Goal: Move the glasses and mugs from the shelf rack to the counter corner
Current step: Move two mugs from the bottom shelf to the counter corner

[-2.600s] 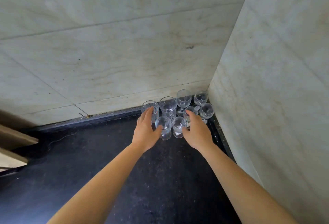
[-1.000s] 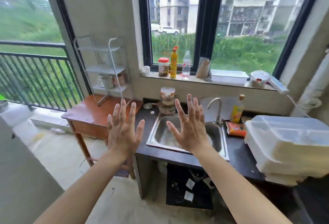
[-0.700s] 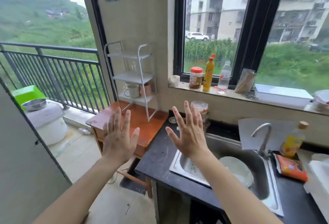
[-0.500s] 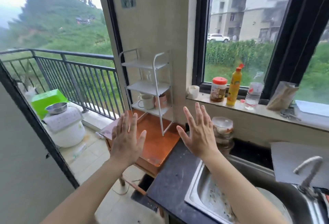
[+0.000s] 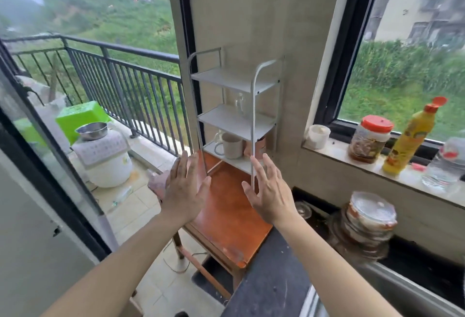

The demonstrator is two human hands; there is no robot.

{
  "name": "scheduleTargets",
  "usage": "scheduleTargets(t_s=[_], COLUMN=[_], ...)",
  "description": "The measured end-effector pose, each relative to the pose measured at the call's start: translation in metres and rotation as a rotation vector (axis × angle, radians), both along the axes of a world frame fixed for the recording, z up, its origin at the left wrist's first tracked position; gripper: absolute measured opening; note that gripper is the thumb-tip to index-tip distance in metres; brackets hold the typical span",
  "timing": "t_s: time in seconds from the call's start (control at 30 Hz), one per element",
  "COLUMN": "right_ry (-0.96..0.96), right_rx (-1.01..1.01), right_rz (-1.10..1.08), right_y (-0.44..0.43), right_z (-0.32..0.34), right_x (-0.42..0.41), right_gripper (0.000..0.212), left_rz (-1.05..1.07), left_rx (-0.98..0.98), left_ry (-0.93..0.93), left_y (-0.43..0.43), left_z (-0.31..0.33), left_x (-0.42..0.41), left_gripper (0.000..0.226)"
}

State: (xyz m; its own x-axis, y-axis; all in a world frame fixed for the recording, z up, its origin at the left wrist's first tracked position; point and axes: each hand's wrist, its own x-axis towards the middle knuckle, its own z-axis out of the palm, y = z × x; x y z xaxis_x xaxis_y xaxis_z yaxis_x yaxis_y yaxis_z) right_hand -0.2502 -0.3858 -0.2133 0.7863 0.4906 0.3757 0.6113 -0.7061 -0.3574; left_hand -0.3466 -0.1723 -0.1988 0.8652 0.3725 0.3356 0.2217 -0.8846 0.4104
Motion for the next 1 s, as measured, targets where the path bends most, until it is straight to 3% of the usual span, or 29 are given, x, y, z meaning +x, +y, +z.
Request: scheduleTargets(t_s=[0.23, 0.37, 0.5, 0.73, 0.83, 1.0], right_ry=[0.167, 0.462, 0.623, 0.630, 0.683, 0.653], right_rx=[-0.005, 0.208, 0.398, 0.621, 0.688, 0.737], right_rz=[-0.046, -0.219, -0.408, -0.586, -0.597, -0.644], right_y=[0.080, 0.129, 0.162, 0.187, 0.192, 0.198], right_z=[-0.035, -0.049, -0.062, -0.080, -0.087, -0.085], right_x=[0.066, 0.106, 0.137, 0.165, 0.171, 0.175], right_gripper=[0.067, 0.068, 0.068, 0.068, 0.071, 0.070], left_rz=[-0.175, -0.263, -0.332, -0.363, -0.382, -0.419], left_rx=[-0.178, -0.219, -0.321, -0.636, -0.669, -0.779], left_ry=[0.169, 0.230, 0.257, 0.296, 0.280, 0.289], left_y=[0.081, 0.123, 0.143, 0.144, 0.146, 0.146], left_z=[-0.044, -0.060, -0.075, -0.102, -0.112, -0.119], left_x=[0.128, 0.196, 0.245, 0.291, 0.298, 0.296], left_gripper=[0.071, 0.068, 0.067, 0.058, 0.045, 0.044])
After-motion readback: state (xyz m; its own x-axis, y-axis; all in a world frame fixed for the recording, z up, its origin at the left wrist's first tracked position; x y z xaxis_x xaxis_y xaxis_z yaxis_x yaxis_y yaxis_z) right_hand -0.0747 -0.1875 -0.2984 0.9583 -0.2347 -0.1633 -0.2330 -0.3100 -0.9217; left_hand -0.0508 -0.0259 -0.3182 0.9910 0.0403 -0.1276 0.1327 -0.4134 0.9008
